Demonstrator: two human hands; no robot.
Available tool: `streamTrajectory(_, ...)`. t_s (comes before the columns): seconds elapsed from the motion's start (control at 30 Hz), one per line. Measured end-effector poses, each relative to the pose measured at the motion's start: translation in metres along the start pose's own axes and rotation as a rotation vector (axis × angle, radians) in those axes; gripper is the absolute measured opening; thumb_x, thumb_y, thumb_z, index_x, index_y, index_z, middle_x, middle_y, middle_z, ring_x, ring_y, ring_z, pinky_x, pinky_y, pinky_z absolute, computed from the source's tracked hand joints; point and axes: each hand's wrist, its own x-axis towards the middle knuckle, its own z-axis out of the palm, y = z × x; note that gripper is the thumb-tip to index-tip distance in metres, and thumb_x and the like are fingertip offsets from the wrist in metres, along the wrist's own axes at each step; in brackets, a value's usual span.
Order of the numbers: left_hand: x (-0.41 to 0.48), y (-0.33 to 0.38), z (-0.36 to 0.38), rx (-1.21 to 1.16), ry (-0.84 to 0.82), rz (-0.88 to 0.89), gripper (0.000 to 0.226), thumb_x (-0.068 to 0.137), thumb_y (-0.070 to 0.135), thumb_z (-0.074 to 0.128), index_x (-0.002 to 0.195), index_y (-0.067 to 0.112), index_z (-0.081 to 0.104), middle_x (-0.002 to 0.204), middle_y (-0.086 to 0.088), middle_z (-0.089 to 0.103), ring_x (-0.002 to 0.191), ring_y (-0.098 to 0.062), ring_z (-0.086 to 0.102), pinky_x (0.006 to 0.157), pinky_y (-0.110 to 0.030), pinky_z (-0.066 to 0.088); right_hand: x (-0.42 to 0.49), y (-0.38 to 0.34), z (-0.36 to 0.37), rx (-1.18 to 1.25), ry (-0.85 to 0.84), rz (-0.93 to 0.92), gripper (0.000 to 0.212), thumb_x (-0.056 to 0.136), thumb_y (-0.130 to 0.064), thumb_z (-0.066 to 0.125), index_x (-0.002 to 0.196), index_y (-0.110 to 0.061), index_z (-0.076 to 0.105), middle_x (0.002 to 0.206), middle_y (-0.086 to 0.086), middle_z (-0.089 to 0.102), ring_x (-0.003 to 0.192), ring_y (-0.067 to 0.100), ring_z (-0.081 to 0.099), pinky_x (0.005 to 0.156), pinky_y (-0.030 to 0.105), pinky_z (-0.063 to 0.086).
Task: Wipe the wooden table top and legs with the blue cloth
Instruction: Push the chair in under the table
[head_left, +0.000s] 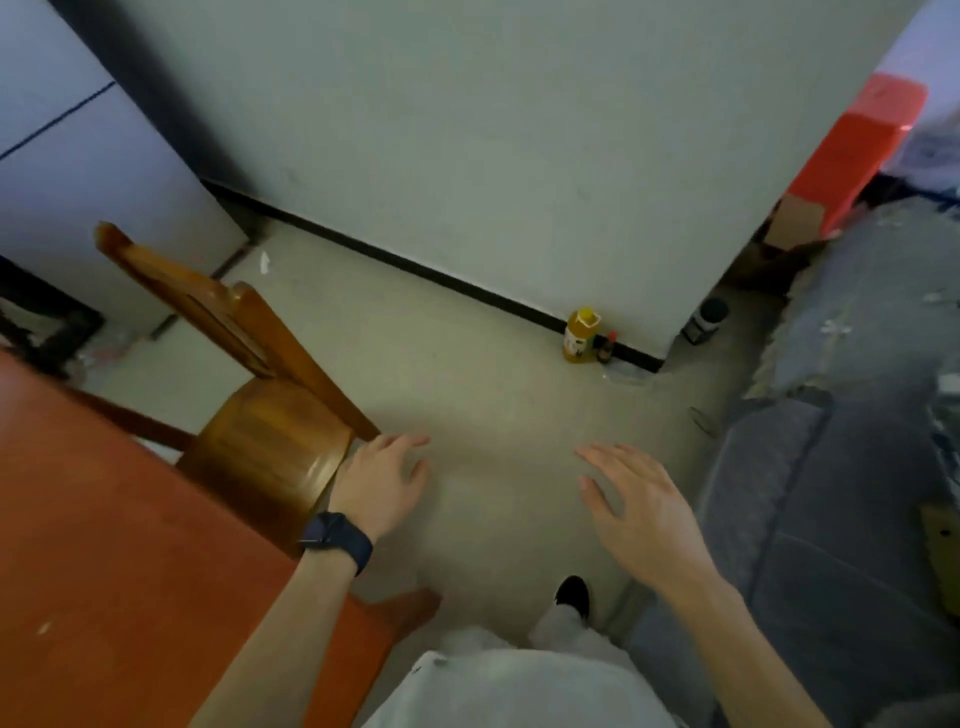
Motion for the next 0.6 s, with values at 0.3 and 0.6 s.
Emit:
streamTrajectory(0.3,0.078,-0.05,-0.079,-0.235,0.327,-0.4,0.034,0.1,0.04,0.046,0.133,0.037,0.055,0.137,0.006,0.054,0.126,-0.02,0.048,0.106,-0.047,0.041,0.242,-0.111,-0.005,-0.108,-0.241,-0.503,0.039,0.099,-0.031,0.054,0.138,-0.027,0.054,0.141,-0.007,0.054,0.134,0.011,0.042,0.117,0.025,0.023)
streamTrajectory(0.6,0.163,-0.157,-0.151,-0.389,0.446,-0.741,0.049,0.089,0.053,0.039,0.132,0.036,0.053,0.137,0.003,0.054,0.117,-0.019,0.056,0.095,-0.043,0.051,0.413,-0.285,0.031,-0.14,-0.339,-0.902,0.037,0.095,-0.026,0.061,0.132,-0.029,0.06,0.136,-0.004,0.059,0.129,0.014,0.045,0.108,0.024,0.028)
